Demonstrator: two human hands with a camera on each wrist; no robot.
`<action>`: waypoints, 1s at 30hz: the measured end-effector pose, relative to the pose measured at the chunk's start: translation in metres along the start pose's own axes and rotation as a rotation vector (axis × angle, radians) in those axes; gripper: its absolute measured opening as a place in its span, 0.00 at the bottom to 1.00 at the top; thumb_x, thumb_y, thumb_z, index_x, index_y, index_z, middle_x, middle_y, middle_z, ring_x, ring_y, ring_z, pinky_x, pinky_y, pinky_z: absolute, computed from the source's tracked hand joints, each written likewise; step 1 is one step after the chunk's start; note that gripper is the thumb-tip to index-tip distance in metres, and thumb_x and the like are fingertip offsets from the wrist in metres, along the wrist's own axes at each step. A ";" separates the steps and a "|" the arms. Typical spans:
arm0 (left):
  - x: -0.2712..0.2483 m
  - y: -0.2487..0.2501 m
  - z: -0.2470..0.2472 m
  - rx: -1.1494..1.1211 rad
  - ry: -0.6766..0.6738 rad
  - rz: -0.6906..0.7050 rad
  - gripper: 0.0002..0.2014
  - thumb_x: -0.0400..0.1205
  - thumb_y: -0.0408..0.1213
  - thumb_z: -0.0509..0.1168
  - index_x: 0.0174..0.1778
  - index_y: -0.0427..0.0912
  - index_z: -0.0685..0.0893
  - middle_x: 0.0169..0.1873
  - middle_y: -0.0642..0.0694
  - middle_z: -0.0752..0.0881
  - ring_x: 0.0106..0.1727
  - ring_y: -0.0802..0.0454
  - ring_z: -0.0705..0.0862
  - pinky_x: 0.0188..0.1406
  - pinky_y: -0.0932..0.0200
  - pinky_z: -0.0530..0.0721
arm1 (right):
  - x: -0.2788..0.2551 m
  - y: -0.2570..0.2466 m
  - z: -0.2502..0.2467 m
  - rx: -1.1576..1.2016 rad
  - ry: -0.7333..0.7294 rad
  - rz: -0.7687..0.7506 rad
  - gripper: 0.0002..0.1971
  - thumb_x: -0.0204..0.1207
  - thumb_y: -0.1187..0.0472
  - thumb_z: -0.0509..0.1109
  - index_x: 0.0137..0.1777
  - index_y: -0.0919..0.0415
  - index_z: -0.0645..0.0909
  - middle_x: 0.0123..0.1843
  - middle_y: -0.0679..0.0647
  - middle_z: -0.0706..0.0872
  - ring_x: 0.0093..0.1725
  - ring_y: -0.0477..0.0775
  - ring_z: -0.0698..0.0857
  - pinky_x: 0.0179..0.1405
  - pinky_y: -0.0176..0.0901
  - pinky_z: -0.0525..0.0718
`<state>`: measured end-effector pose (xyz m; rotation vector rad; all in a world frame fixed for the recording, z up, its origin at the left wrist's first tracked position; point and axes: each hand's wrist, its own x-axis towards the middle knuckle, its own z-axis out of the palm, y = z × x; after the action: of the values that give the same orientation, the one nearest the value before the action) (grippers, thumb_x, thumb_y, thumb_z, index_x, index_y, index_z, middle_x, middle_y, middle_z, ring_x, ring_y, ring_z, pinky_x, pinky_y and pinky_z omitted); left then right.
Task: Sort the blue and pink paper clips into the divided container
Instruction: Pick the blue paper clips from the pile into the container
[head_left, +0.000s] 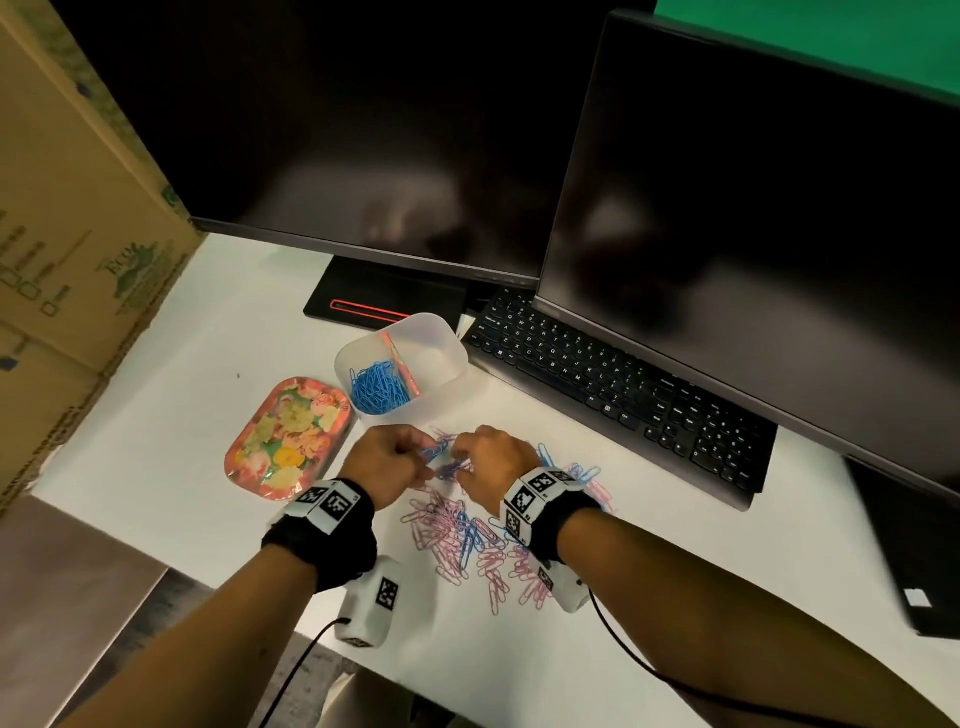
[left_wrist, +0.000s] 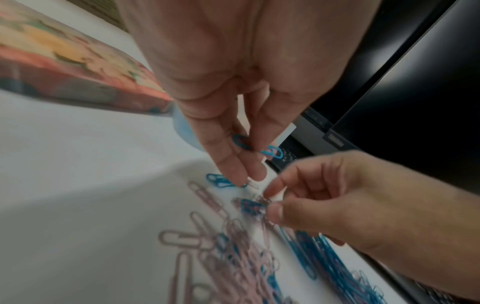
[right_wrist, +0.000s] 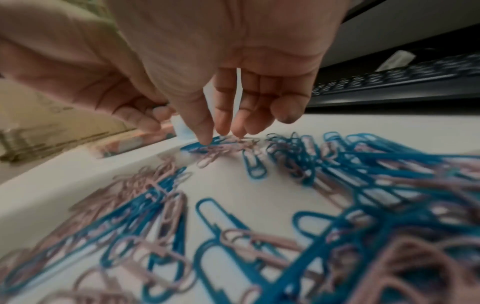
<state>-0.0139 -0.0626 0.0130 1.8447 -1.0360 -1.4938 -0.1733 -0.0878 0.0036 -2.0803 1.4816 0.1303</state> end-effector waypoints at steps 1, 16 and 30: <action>0.000 -0.001 0.001 -0.038 0.014 -0.024 0.09 0.80 0.20 0.62 0.40 0.35 0.84 0.31 0.39 0.84 0.34 0.43 0.85 0.50 0.43 0.87 | 0.001 -0.003 0.002 -0.014 -0.014 -0.031 0.14 0.78 0.53 0.66 0.63 0.43 0.80 0.59 0.51 0.80 0.58 0.58 0.83 0.56 0.48 0.82; 0.026 -0.024 0.010 0.631 0.229 0.117 0.06 0.80 0.42 0.67 0.49 0.46 0.84 0.43 0.43 0.90 0.47 0.42 0.87 0.48 0.56 0.83 | 0.007 0.013 0.002 0.360 0.140 0.058 0.01 0.71 0.56 0.75 0.41 0.49 0.88 0.43 0.47 0.86 0.43 0.50 0.87 0.49 0.45 0.88; 0.021 -0.022 0.015 0.534 0.119 0.185 0.02 0.77 0.33 0.68 0.43 0.44 0.86 0.40 0.48 0.88 0.44 0.49 0.85 0.43 0.64 0.76 | -0.014 0.048 -0.022 1.304 0.091 0.253 0.07 0.74 0.78 0.69 0.45 0.66 0.81 0.34 0.60 0.86 0.25 0.48 0.82 0.26 0.36 0.85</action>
<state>-0.0221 -0.0670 -0.0197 2.0819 -1.6098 -1.0479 -0.2268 -0.0981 0.0085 -0.8463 1.2836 -0.6682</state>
